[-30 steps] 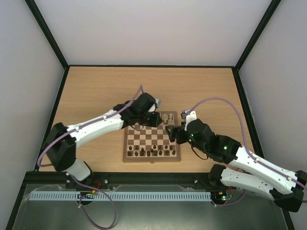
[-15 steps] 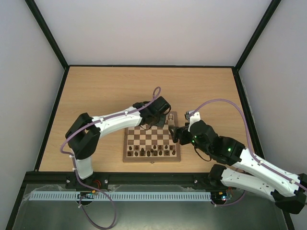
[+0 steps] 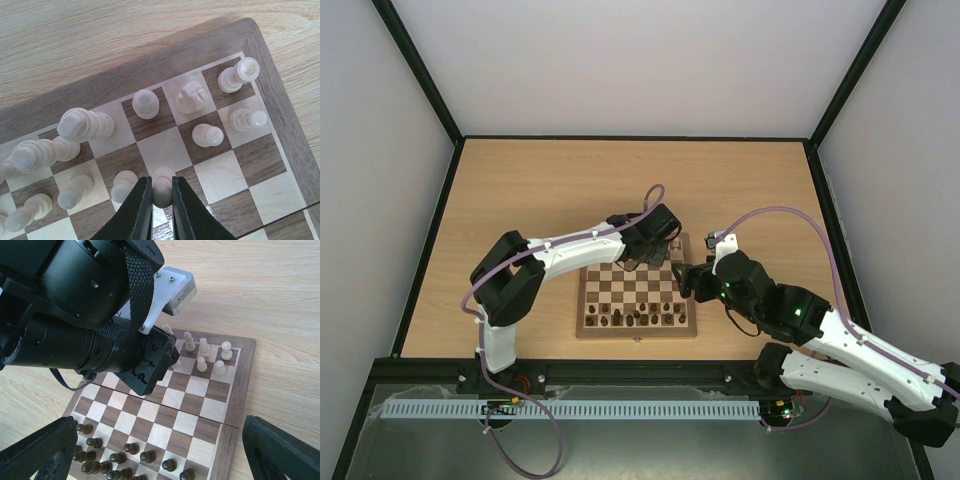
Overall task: Set up the chess pieces on the board
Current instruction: Place the chess piece on the chessboard.
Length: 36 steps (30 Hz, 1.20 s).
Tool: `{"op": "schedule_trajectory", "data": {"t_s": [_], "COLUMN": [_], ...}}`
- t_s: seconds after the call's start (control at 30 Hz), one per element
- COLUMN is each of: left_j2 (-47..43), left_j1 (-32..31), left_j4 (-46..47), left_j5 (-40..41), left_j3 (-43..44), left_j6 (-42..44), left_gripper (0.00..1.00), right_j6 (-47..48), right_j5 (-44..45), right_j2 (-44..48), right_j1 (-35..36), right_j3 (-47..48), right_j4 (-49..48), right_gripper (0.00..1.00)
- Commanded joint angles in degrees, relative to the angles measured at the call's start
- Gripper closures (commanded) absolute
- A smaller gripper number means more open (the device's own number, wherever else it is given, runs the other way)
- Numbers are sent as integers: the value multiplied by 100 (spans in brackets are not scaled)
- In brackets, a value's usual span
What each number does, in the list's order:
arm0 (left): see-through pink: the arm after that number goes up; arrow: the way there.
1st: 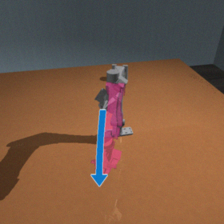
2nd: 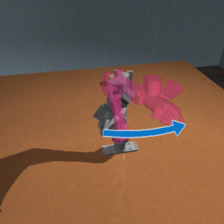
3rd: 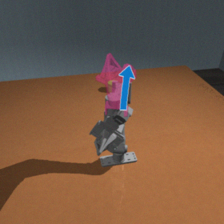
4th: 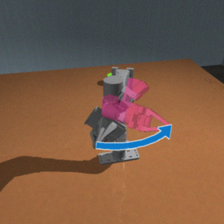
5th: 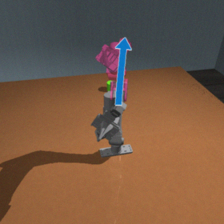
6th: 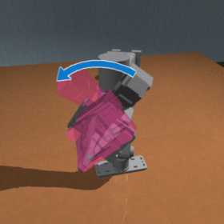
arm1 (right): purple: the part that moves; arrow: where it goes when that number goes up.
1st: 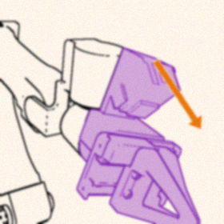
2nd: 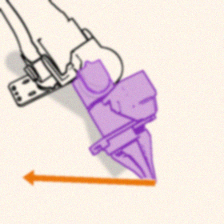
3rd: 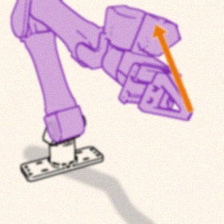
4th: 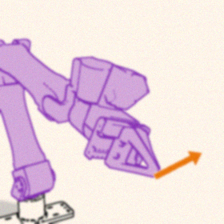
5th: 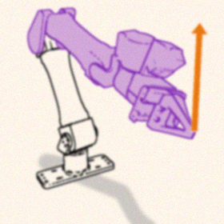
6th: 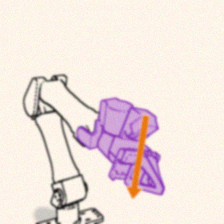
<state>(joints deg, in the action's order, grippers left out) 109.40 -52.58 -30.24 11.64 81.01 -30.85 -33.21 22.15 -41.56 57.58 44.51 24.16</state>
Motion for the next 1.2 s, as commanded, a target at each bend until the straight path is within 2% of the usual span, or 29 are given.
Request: {"op": "schedule_trajectory", "data": {"t_s": [0.0,0.53,0.87,1.17], "left_j2": [131,476,489,178], "left_j1": [31,107,134,120], "left_j4": [78,62,96,46], "left_j5": [69,1,14,27], "left_j3": [178,357,385,309], "left_j6": [120,168,190,164], "left_gripper": [95,93,78,73], "right_j6": [76,161,193,210], "right_j5": [115,7,-57,-114], "right_j2": [25,43,16,8], "right_j1": [-44,-99,-142,-167], "right_j3": [-74,-118,-137,-136], "right_j4": [65,18,-18,-32], "right_gripper": [9,9,8,8]}}
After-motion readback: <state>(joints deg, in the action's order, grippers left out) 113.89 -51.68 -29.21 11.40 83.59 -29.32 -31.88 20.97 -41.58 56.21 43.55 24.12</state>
